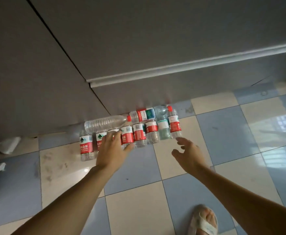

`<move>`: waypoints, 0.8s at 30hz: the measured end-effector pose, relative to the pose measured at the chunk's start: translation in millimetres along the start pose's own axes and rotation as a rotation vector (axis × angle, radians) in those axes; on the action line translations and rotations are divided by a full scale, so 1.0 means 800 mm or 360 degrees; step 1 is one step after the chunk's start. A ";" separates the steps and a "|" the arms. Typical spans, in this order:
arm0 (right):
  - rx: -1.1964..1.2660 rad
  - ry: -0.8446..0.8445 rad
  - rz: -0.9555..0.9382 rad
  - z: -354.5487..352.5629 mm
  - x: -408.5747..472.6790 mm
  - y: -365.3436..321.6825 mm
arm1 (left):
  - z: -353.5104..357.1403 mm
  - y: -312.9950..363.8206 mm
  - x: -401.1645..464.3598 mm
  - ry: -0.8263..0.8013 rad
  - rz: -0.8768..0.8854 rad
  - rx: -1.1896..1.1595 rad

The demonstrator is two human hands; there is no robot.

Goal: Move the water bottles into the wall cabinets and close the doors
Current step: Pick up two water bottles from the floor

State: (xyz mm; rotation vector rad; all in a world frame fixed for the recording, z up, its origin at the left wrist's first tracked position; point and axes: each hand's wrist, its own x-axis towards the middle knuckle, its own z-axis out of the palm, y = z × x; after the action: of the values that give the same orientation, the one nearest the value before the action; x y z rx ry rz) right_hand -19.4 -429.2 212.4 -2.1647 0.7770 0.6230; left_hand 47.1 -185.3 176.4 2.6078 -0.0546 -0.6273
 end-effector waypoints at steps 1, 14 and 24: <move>-0.0021 0.0005 -0.0047 0.018 0.022 0.001 | 0.016 -0.010 0.014 0.0020 0.0005 0.0041; -0.0598 0.0139 -0.0706 0.156 0.221 -0.029 | 0.123 -0.097 0.154 0.0376 0.0120 0.0440; -0.0884 0.0424 -0.0848 0.207 0.212 0.001 | 0.148 -0.125 0.108 0.0518 0.0254 0.0620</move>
State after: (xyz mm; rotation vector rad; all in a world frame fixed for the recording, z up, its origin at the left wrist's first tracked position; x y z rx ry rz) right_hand 67.6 -358.2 4.0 -2.8518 0.1208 0.2882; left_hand 65.8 -157.8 2.4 3.0063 -0.3061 -0.1381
